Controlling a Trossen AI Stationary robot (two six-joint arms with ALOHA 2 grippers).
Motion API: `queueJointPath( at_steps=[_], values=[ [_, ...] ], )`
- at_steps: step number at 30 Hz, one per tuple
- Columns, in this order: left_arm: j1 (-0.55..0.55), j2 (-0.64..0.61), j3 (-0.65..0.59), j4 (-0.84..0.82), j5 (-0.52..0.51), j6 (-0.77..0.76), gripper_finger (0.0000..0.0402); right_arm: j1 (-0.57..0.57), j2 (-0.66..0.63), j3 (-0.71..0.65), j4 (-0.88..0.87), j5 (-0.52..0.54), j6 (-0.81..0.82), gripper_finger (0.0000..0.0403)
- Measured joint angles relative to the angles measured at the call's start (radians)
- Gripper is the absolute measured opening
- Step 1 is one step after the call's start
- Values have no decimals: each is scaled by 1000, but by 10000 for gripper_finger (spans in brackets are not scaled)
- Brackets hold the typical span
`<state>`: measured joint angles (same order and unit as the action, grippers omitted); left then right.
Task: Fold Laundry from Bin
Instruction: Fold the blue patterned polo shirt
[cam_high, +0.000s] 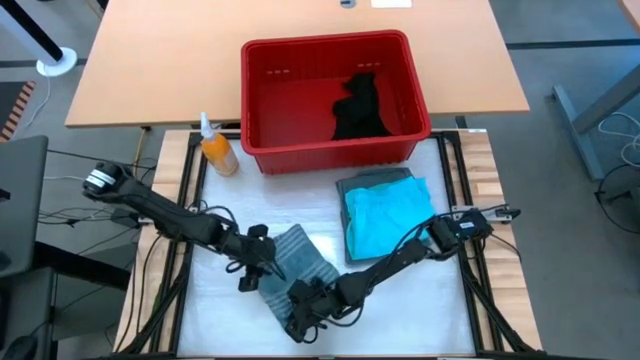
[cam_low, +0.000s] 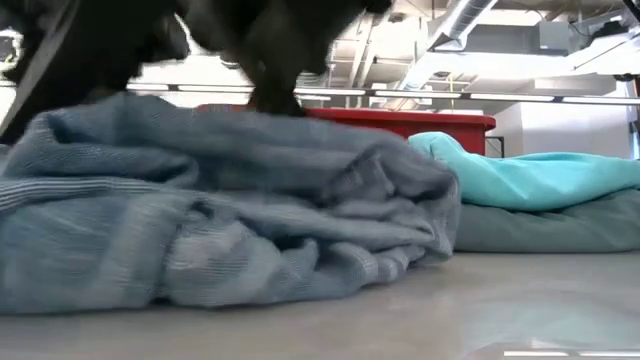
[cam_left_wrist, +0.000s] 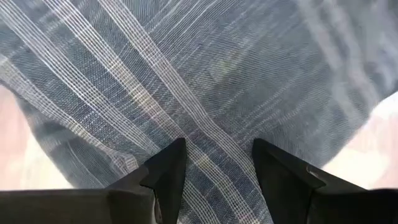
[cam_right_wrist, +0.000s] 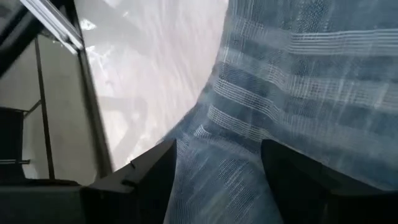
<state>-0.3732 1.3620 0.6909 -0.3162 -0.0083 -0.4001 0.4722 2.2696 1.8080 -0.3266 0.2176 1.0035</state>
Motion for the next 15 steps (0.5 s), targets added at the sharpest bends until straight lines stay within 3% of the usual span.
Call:
queueJointPath(
  at_steps=[4, 7, 12, 15],
  values=[
    [17, 21, -3, 25, 39, -23, 176, -3, -95, 2, -70, 20, -26, 264],
    [28, 7, 20, 38, 71, -33, 176, 15, -159, 2, -146, 61, 100, 264],
    [42, -96, 79, 34, 98, -11, 176, 110, -232, 3, -374, 181, 548, 264],
    [53, -186, 85, 28, 44, -21, 176, 177, -235, 3, -510, 238, 866, 265]
  ],
)
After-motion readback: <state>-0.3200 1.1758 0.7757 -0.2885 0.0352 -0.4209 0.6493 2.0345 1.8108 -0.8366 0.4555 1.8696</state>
